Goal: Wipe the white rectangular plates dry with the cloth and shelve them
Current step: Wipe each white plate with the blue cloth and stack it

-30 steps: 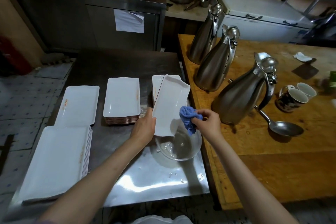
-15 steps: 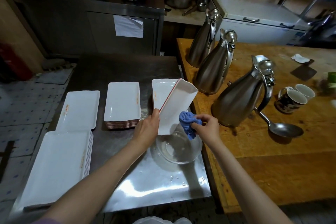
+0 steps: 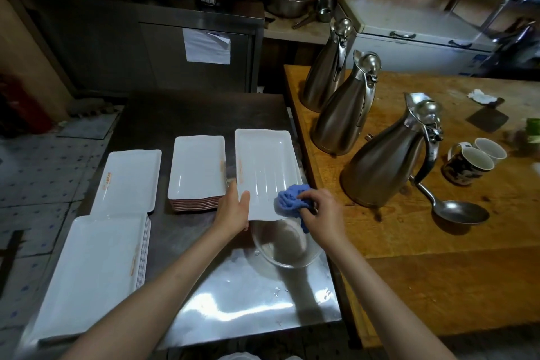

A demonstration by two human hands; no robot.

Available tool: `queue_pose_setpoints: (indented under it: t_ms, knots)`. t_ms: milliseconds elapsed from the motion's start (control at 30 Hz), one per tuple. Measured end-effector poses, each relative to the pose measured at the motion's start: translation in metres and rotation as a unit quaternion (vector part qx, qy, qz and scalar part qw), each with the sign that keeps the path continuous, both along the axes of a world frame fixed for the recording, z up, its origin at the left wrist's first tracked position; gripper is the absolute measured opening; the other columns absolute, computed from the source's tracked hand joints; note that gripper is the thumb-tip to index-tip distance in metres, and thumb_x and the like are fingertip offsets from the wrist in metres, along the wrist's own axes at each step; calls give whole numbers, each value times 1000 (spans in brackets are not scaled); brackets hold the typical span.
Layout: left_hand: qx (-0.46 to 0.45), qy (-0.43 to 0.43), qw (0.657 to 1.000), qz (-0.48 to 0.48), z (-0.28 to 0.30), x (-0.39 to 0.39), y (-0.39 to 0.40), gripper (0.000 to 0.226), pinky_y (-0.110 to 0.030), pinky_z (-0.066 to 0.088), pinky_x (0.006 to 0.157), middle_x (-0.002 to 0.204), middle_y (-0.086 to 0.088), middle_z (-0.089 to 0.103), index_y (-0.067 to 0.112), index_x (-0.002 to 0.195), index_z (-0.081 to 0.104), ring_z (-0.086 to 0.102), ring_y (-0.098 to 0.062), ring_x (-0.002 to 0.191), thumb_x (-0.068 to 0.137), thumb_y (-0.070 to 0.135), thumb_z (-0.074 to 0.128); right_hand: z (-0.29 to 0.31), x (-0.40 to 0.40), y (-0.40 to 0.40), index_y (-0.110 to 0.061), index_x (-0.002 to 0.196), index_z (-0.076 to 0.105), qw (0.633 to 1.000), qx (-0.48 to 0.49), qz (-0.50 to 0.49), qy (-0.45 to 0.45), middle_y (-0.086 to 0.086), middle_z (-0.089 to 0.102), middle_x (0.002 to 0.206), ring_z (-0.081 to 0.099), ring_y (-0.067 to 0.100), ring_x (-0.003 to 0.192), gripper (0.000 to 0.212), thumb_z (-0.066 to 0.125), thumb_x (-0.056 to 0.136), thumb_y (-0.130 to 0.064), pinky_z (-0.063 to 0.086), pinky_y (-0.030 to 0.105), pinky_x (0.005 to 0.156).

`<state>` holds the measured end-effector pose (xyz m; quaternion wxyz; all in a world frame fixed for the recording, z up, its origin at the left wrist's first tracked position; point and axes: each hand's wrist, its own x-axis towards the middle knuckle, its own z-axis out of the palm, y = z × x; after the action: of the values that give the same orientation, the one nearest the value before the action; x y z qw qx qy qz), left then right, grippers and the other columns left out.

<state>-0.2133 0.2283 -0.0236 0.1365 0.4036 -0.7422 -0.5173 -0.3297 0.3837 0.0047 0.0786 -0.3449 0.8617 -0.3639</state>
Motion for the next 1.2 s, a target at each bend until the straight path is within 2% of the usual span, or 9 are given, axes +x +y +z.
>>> queue_pose_setpoints:
  t_ms: [100,167,233,300,367,467,667,867,1200]
  knots:
    - [-5,7,1000,8,-2,0,2,36,-36,54,61,118,-12,60,16,135,39,63,-33,78,100,25,39,-5,8,-3,-9,103,70,997,1,70,41,4,57,103,55,11,90,27,70,77,-3,41,9,80]
    - [15,17,1000,21,0,-1,5,35,-30,50,48,112,-11,61,14,134,40,63,-29,69,101,24,39,-5,13,-2,-9,105,70,993,7,109,54,4,58,103,53,8,89,29,73,77,-10,39,6,78]
    - [38,23,998,34,3,-1,6,32,-24,43,35,101,-12,60,9,131,44,56,-22,51,101,20,39,-4,15,-2,-9,103,71,988,9,133,71,5,59,99,56,14,87,27,74,76,-9,45,15,77]
    - [49,22,998,37,3,0,7,30,-24,42,32,88,-12,60,3,126,46,52,-19,42,101,18,40,-2,16,-2,-7,97,73,986,16,138,87,9,60,94,60,23,84,24,74,73,-2,47,25,73]
    - [61,25,997,33,2,2,9,29,-24,41,32,80,-11,59,2,124,46,49,-18,37,101,17,39,-2,14,-4,-4,91,74,987,27,129,95,12,61,91,62,27,81,23,73,70,5,42,20,69]
    - [64,33,997,21,5,5,11,30,-23,40,33,81,-12,60,6,128,44,48,-16,36,101,17,39,-2,6,-8,-3,85,74,989,19,112,95,11,60,86,61,27,76,21,75,66,7,35,11,65]
    - [58,41,997,-4,9,11,11,32,-27,42,35,98,-14,63,8,131,44,48,-21,41,101,19,39,9,-4,-23,-1,86,74,989,6,98,109,13,62,86,60,25,77,20,76,67,5,41,22,66]
    - [59,54,997,-22,16,17,17,34,-25,38,35,89,-9,63,11,134,43,43,-15,36,101,17,38,25,-16,-36,-1,93,73,988,-15,79,132,11,63,91,49,11,82,21,76,72,-1,32,5,65]
    - [54,52,996,-46,22,25,23,27,-29,41,37,90,-13,64,11,124,50,47,-26,45,100,16,40,44,-40,-53,-3,99,71,987,-19,19,157,13,64,98,54,16,88,19,71,81,-7,40,18,77]
